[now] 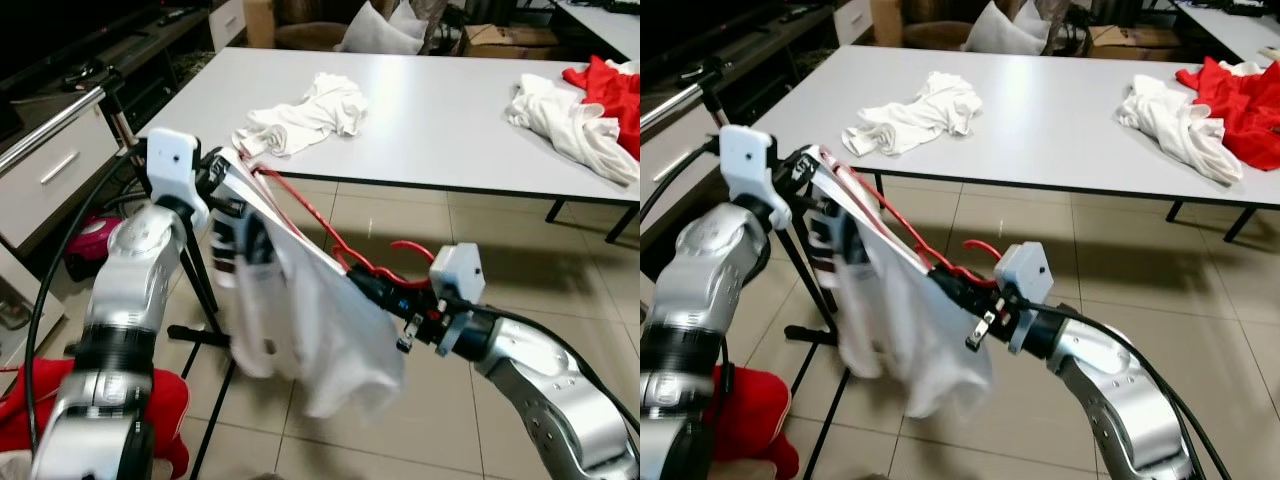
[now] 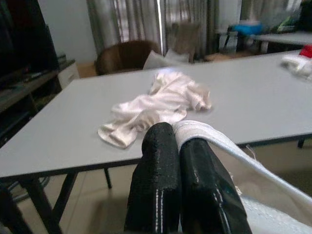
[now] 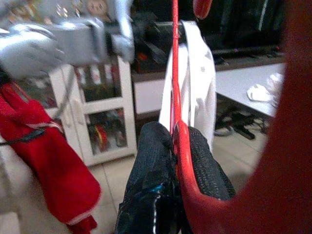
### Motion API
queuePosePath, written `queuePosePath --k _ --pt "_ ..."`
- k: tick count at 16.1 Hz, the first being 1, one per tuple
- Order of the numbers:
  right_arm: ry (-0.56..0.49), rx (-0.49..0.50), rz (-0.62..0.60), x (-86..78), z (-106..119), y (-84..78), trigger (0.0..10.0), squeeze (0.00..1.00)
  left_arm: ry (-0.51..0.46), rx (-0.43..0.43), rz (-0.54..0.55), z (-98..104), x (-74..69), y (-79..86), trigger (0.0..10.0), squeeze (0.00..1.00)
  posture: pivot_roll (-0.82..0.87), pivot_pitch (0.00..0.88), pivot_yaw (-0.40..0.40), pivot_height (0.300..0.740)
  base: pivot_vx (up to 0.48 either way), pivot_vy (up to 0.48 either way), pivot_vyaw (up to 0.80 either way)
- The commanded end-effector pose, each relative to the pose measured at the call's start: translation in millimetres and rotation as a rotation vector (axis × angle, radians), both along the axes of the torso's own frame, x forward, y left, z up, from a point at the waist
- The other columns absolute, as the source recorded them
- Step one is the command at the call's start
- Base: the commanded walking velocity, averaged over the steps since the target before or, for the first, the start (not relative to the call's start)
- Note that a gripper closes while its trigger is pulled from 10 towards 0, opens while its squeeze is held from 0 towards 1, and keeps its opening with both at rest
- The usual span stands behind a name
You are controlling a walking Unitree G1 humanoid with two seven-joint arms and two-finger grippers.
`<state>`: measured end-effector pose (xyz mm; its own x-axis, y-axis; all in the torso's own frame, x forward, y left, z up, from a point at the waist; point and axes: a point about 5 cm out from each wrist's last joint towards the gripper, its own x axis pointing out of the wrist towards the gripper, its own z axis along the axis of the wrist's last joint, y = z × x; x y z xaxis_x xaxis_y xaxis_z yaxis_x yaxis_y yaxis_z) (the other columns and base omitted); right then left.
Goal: Hang hanger
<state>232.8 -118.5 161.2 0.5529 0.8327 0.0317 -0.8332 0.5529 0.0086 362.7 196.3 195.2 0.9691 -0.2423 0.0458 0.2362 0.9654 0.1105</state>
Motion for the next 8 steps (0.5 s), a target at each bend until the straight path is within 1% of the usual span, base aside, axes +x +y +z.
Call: queuePosePath --k 1,3,4,5,7,8 --pt "-0.021 0.021 0.004 -2.0 7 -4.0 0.0 0.0 0.019 0.015 0.061 -1 4.3 13.5 0.0 0.0 -0.14 0.0 0.085 0.74 0.0 0.0 0.0" --pt "-0.028 0.068 -0.023 -2.2 12 -6.7 0.0 0.0 0.084 -0.007 0.079 -16 9.4 19.0 0.0 0.0 -0.15 0.0 0.091 0.74 0.0 0.0 0.0" --pt "-0.042 0.102 -0.1 4.4 15 -9.4 0.0 0.0 0.11 -0.025 0.012 -25 7.7 10.8 0.0 0.0 -0.16 0.0 0.095 0.74 0.0 0.0 0.0" --pt "-0.051 0.147 -0.232 17.6 18 -13.0 0.0 0.0 0.131 -0.037 -0.101 -34 2.9 -5.1 0.0 0.0 -0.16 0.0 0.093 0.74 0.0 0.0 0.0" --pt "-0.049 0.185 -0.33 27.9 20 -14.8 0.0 0.0 0.14 -0.042 -0.206 -40 -4.7 -21.1 0.0 0.0 -0.16 0.0 0.093 0.74 0.0 0.0 0.0" --pt "-0.048 0.225 -0.433 35.7 22 -19.1 0.0 0.0 0.145 -0.038 -0.315 -43 -16.9 -35.2 0.0 0.0 -0.14 0.0 0.077 0.74 0.0 0.0 0.0"
